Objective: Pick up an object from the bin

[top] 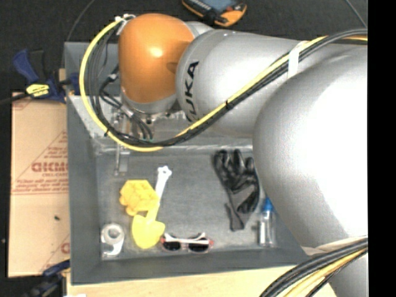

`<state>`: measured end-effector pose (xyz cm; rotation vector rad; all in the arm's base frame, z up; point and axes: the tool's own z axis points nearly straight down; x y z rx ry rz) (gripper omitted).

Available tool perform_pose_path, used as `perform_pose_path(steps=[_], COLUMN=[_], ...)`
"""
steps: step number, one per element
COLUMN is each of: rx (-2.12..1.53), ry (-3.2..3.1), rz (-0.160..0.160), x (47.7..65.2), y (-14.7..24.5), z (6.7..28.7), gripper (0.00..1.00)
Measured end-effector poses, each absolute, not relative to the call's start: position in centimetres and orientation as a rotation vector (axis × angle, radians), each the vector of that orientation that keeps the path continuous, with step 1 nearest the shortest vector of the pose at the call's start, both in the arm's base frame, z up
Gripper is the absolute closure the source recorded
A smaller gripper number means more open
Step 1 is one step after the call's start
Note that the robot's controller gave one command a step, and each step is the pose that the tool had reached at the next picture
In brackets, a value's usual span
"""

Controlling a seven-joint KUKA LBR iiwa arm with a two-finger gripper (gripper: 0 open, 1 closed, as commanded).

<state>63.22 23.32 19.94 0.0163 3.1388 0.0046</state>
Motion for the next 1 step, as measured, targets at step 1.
perform_pose_path(steps=[1], rx=[0.017], ry=[3.139], rz=[0.005], x=[63.22], y=[23.31], z=[19.94], gripper=[0.0])
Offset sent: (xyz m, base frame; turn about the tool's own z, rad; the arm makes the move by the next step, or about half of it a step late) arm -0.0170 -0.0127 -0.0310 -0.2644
